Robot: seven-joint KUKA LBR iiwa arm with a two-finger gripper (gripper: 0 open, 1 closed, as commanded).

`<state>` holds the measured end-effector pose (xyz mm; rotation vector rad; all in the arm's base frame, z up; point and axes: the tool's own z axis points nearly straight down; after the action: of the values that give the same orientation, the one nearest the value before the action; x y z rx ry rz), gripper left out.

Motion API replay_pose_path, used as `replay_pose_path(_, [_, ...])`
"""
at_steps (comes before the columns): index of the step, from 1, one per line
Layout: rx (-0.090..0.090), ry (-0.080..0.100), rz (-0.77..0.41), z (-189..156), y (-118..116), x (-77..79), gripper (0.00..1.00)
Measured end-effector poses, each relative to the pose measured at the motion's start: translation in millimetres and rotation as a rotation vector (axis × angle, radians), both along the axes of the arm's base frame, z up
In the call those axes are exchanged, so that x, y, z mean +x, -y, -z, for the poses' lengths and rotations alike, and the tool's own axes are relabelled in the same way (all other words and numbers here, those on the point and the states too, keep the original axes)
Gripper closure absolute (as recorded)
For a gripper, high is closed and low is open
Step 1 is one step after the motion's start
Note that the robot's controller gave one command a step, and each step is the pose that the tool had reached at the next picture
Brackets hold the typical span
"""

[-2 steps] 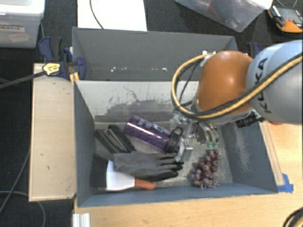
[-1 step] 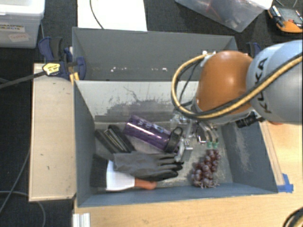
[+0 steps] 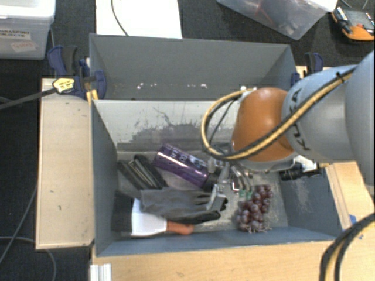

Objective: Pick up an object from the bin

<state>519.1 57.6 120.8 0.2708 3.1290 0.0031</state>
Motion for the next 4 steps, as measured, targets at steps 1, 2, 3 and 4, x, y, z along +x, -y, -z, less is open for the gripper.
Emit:
replay_pose_path(1, [-0.001,0.008,-0.066,-14.0,25.3,0.7,0.0])
replay_pose_path(2, [0.001,0.005,0.031,25.2,12.9,11.4,0.0])
replay_pose_path(3, [0.001,0.021,0.061,43.0,41.5,-26.2,1.0])
replay_pose_path(4, [0.002,0.021,0.064,43.1,41.5,-26.2,1.0])
